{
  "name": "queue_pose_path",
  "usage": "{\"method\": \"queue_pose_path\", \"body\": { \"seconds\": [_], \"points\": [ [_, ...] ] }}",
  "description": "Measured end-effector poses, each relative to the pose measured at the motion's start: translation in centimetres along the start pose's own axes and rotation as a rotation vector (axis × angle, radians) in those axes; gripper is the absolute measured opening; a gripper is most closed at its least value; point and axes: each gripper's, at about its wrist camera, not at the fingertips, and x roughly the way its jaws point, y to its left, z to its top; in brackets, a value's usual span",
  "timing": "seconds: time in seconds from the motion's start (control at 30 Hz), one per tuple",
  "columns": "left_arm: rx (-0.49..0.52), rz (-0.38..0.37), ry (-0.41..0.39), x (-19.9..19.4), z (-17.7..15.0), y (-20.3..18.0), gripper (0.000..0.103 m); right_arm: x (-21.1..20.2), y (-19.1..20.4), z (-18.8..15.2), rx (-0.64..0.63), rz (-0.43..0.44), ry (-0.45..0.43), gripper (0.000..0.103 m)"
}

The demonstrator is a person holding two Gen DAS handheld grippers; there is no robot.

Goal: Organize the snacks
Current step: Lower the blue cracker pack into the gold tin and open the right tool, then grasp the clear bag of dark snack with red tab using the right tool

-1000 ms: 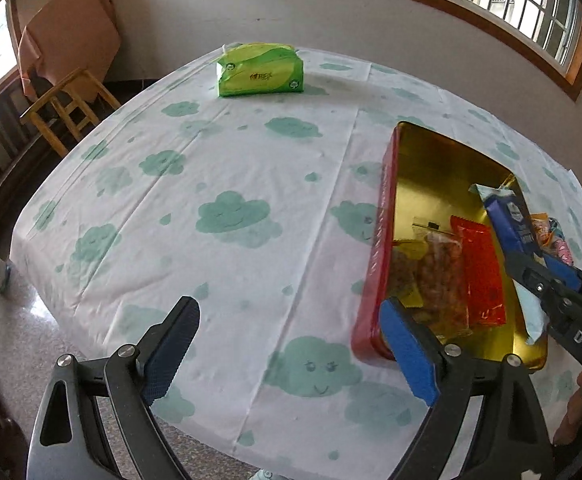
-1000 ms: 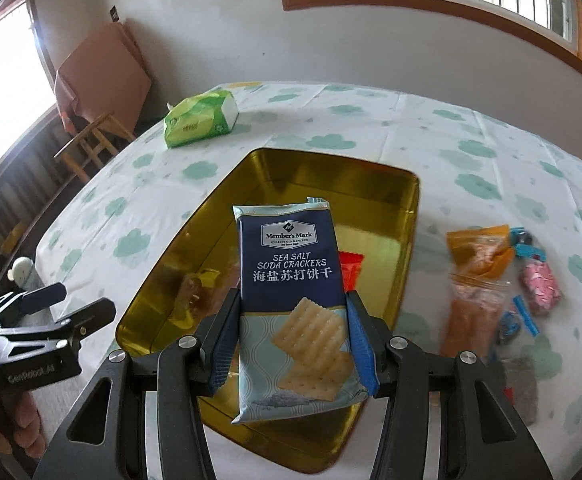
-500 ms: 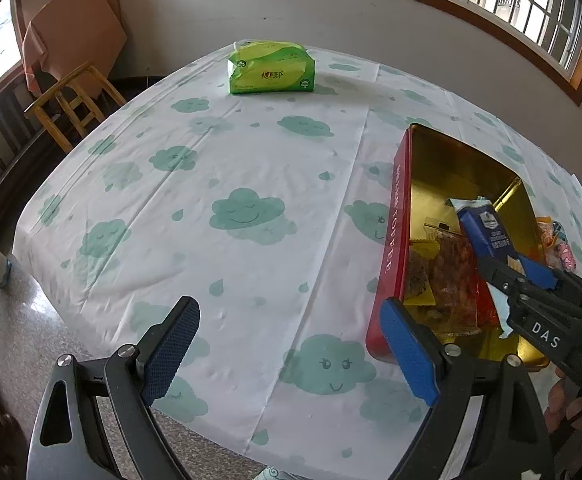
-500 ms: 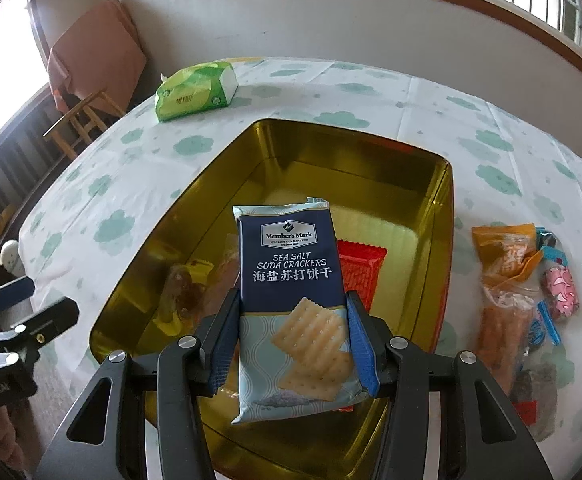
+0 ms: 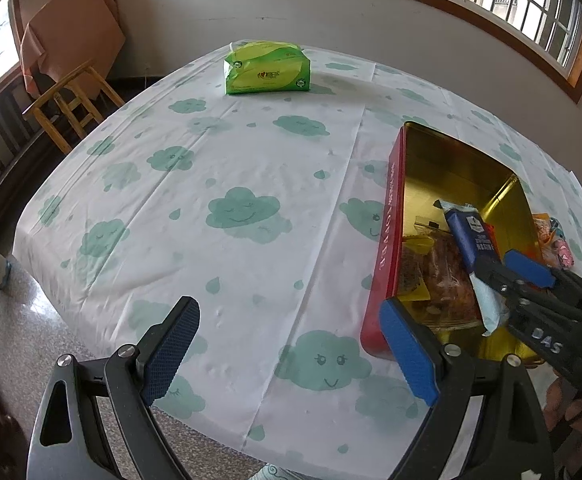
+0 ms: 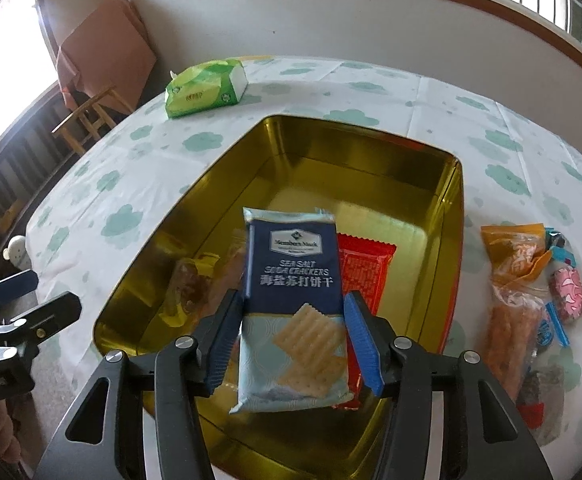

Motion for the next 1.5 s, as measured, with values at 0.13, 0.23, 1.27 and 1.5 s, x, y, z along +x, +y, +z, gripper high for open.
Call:
{"method": "queue_pose_path", "body": {
  "seconds": [0.13,0.23,1.27,1.5],
  "points": [
    [0.010,-0.003,-0.003,-0.3,0.0,-0.6,0.089,-2.3,-0.7,-0.2,0.000,0.024,-0.045,0.055],
    [0.020,-0.011,-0.008,-0.6,-0.1,-1.3,0.090,-4.3,-2.0,-0.8,0.003,0.014,-0.076,0.055],
    [0.275,-0.135,-0.009,-2.5,-1.7,-14.5,0.089,-5.1,-15.6,-9.0,0.095,-0.153,-0.013,0.055],
    [0.344,-0.161,-0.006,-2.7,-2.3,-18.2,0.089,-5.2,-15.9,-9.1,0.085,-0.141,-0.044,0.036]
  ]
}}
